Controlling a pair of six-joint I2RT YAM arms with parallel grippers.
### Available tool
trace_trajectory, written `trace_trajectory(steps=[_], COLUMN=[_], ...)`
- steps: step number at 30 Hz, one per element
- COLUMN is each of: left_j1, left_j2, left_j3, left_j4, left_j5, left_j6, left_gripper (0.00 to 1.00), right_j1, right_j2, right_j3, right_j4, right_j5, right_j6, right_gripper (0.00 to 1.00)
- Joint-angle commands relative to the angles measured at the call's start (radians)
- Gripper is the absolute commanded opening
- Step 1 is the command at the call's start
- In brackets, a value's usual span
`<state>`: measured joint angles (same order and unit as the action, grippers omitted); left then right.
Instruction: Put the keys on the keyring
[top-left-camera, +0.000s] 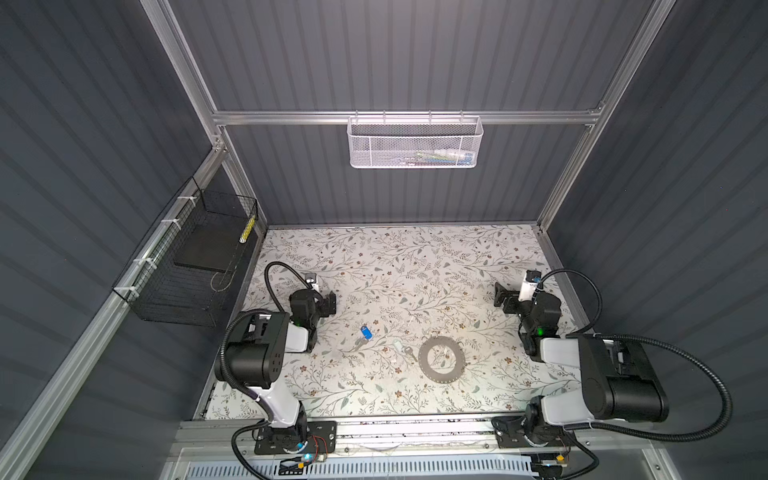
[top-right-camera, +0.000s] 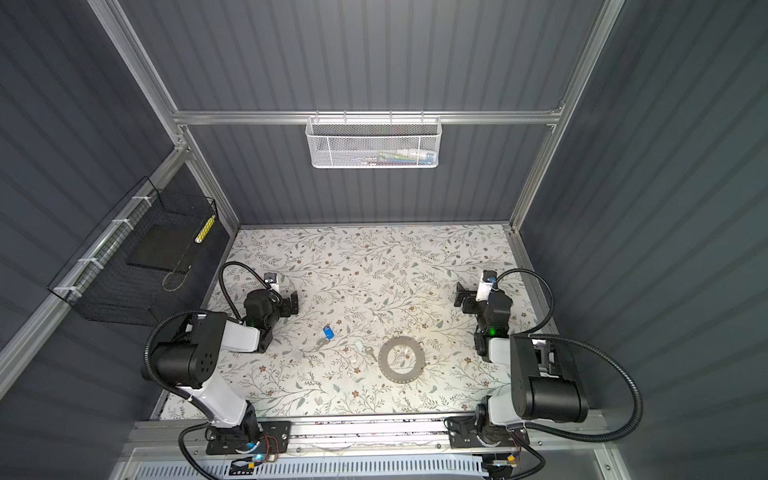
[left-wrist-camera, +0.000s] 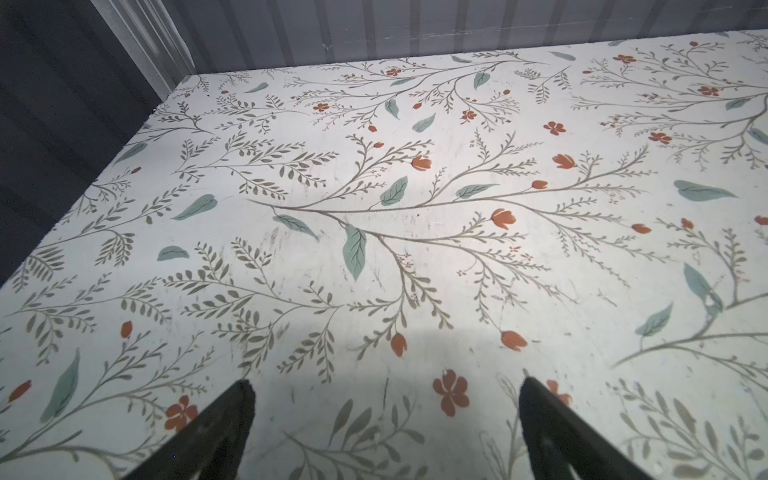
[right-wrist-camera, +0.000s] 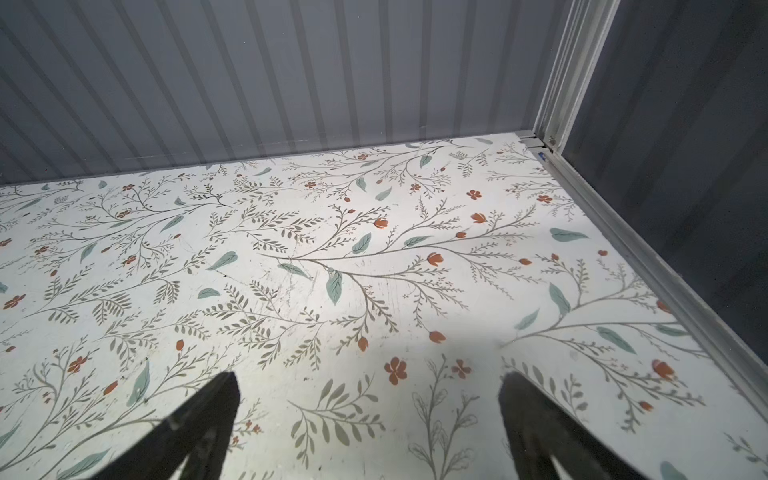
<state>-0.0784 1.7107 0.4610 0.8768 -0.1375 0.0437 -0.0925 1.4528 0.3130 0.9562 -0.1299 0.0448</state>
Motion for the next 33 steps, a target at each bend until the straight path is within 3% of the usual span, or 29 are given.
trace_trajectory(steps=[1,28,33], left_j1=[0.005,0.006,0.005], left_j2=[0.006,0.006,-0.009], left_j3=[0.017,0.021,0.031], left_j4=[0.021,0.011,-0.011], left_j5=[-0.010,-0.007,-0.055], left_j6=[-0.010,-0.009,-0.028], left_gripper=[1.00,1.00,1.00], right_j1=[0.002,-0.004,-0.003], right_j2=[0.004,0.006,-0.026], right_j3=[0.017,0.018,0.016], right_j4=[0.007,0.006,-0.015], right_j5=[0.013,-0.004,0.076], right_j6=[0.001,0.004,0.034], right_gripper=[0.99,0.99,0.99])
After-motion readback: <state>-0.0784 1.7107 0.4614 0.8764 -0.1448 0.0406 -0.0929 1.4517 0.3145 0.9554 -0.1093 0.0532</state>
